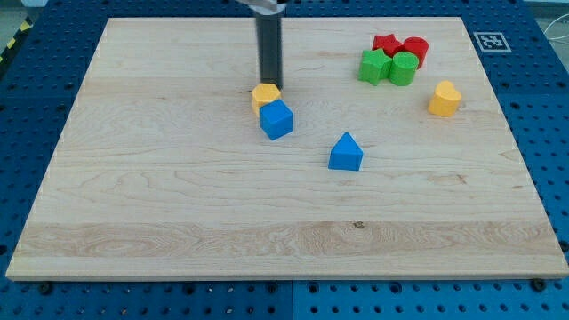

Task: Push the yellow heart closer to the blue cube

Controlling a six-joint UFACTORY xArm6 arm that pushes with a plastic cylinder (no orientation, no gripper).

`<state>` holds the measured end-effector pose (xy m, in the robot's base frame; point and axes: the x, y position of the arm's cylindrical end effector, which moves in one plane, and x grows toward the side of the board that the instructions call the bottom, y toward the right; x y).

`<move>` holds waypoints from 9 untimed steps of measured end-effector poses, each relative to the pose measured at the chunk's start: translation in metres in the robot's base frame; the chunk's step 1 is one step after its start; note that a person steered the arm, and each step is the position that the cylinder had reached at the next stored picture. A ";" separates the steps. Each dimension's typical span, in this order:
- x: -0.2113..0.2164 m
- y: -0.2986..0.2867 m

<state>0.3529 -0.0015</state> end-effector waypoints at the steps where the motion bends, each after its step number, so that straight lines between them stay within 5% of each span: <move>1: 0.015 0.058; 3: 0.122 0.147; 5: 0.083 0.278; 6: 0.019 0.266; 9: 0.033 0.230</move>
<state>0.3854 0.2289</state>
